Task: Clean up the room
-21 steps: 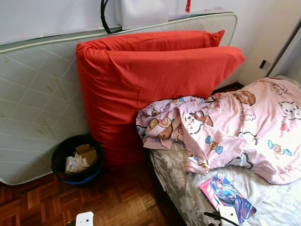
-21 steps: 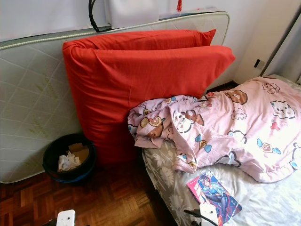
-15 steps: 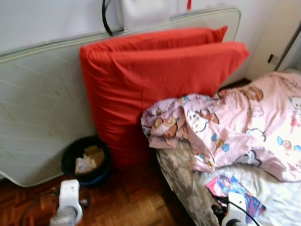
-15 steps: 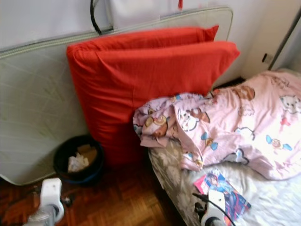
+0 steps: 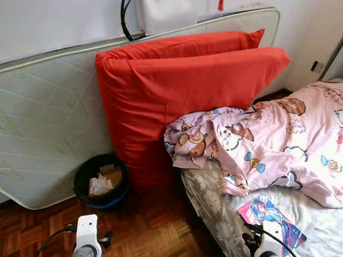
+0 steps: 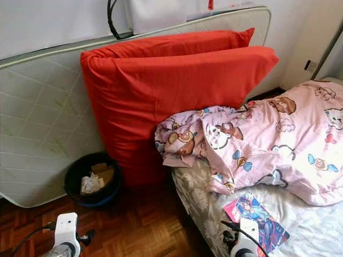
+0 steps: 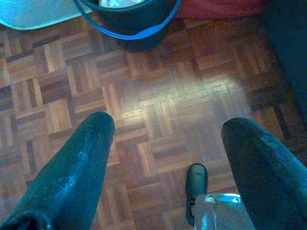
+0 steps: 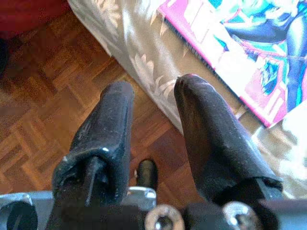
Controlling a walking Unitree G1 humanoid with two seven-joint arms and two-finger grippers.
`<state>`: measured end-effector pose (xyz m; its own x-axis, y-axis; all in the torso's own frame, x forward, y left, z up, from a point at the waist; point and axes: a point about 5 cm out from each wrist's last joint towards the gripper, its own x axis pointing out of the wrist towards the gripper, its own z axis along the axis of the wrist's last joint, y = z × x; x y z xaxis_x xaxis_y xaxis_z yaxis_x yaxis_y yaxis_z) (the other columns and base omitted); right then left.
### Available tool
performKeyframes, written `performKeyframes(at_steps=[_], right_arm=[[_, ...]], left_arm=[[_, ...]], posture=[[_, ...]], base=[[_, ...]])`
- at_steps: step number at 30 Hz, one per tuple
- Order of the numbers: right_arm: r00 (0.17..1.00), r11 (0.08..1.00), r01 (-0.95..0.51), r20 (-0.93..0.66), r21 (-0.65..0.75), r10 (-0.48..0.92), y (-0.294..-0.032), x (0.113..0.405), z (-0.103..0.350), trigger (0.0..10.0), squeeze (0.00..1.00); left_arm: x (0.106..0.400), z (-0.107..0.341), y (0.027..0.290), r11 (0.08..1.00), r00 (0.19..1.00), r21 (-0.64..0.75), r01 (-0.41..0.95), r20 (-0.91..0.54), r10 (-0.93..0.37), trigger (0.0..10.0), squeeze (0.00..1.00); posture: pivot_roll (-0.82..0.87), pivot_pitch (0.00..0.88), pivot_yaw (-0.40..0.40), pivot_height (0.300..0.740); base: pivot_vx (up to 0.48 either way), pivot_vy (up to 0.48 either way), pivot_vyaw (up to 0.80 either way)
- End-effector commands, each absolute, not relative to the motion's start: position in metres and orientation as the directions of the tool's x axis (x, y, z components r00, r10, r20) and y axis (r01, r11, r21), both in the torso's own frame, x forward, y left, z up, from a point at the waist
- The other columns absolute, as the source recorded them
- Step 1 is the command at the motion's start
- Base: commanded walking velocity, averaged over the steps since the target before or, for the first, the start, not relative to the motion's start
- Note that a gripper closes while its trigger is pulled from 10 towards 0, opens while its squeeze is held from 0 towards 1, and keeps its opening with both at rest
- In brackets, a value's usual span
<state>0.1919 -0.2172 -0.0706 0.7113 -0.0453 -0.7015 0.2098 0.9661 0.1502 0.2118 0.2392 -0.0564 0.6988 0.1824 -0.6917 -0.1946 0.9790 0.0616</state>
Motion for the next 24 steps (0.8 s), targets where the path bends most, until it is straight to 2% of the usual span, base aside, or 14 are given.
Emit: performKeyframes(at_steps=[1, 13, 21, 24], right_arm=[[0.731, 0.969, 0.197, -0.681, 0.147, -0.046, -0.218, 0.194, -0.068, 10.0, 0.0], [0.784, 0.977, 0.161, -0.619, 0.142, -0.04, -0.226, 0.198, -0.061, 10.0, 0.0], [0.842, 0.97, 0.163, -0.539, 0.183, -0.039, -0.224, 0.202, -0.055, 10.0, 0.0], [0.855, 0.968, 0.164, -0.517, 0.19, -0.043, -0.224, 0.202, -0.054, 10.0, 0.0]], left_arm=[[0.213, -0.055, 0.24, 0.976, 0.705, 0.043, -0.215, -0.685, 0.186, 10.0, 0.0], [0.214, -0.056, 0.233, 0.976, 0.722, 0.008, -0.218, -0.672, 0.166, 10.0, 0.0], [0.219, -0.049, 0.236, 0.975, 0.776, 0.031, -0.221, -0.6, 0.194, 10.0, 0.0], [0.22, -0.046, 0.238, 0.975, 0.8, 0.039, -0.22, -0.565, 0.203, 10.0, 0.0]], posture=[[-0.07, 0.0, 0.021, 0.74], [-0.08, 0.0, -0.019, 0.74], [-0.07, 0.0, -0.013, 0.74], [-0.06, 0.0, -0.012, 0.74]], base=[[0.0, 0.0, 0.0], [0.0, 0.0, 0.0], [0.0, 0.0, 0.0], [0.0, 0.0, -0.76]])
